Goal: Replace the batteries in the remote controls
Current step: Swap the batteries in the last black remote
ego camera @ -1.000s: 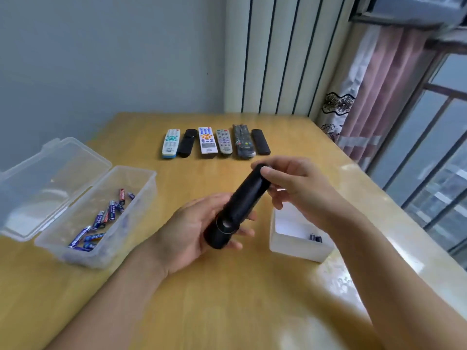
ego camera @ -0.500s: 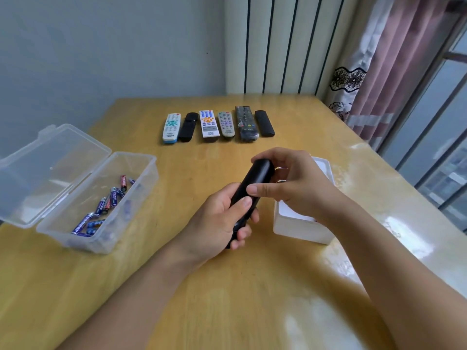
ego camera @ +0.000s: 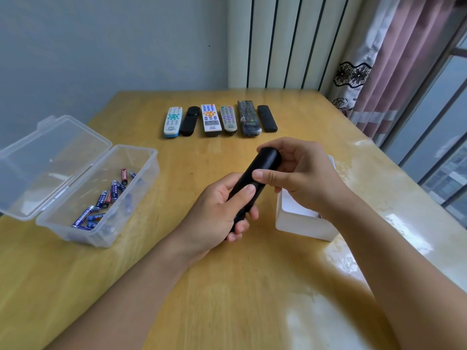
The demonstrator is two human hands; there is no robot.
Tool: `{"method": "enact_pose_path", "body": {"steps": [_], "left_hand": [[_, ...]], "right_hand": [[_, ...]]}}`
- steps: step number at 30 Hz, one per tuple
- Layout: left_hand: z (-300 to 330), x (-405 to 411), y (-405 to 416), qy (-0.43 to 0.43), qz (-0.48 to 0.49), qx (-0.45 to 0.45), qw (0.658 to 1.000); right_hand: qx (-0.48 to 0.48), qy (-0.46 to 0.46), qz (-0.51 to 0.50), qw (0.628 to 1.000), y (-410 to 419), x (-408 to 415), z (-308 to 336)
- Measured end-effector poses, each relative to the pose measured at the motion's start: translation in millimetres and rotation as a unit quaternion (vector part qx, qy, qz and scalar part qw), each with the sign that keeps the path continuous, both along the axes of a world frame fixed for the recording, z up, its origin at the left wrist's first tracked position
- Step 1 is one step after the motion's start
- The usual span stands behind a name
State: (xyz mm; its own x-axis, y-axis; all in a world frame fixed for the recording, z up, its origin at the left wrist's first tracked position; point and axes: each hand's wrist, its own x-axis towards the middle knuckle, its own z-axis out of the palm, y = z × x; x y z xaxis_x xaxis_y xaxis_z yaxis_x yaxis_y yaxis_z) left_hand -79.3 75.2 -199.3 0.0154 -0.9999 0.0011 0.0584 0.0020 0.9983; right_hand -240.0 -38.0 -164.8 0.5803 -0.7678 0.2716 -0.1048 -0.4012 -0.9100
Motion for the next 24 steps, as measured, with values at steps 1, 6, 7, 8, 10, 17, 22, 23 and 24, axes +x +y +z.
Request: {"method": "enact_pose_path", "body": {"steps": [1,6,7,8,10,17,22,23,24], "left_hand": [[0,0,0,0.011,-0.002,0.008,1.000],[-1,-3,0,0.109,0.020,0.102,0.989],[-2,-4,-1,0.122,0.043,0.118,0.985],[-3,-3,-3,0.128,0.067,0.126,0.981],[-3,-2,-6,0.121,0.108,0.121,0.979],[0,3,-6,0.068,0.130,0.076,0.986],[3,4,-3,0.035,0.119,0.057,0.991],[3,4,-2,0.020,0.119,0.051,0.991],[2,3,-2,0.006,0.120,0.043,0.992]], "right_hand": [[-0.017,0.015,-0.006,1.000,1,-1,0],[-0.132,0.028,-0.020,0.991,7,0,5],[-0.119,0.006,-0.006,0.993,7,0,7],[-0.082,-0.016,0.010,0.996,6,-1,10],[0.021,-0.046,0.037,0.998,1,-8,16],[0.011,0.138,0.088,0.986,2,-7,5],[-0.234,0.300,0.020,0.925,8,0,-2],[-0.233,0.298,0.010,0.926,9,1,-3],[-0.238,0.280,-0.012,0.930,10,1,-3]]}}
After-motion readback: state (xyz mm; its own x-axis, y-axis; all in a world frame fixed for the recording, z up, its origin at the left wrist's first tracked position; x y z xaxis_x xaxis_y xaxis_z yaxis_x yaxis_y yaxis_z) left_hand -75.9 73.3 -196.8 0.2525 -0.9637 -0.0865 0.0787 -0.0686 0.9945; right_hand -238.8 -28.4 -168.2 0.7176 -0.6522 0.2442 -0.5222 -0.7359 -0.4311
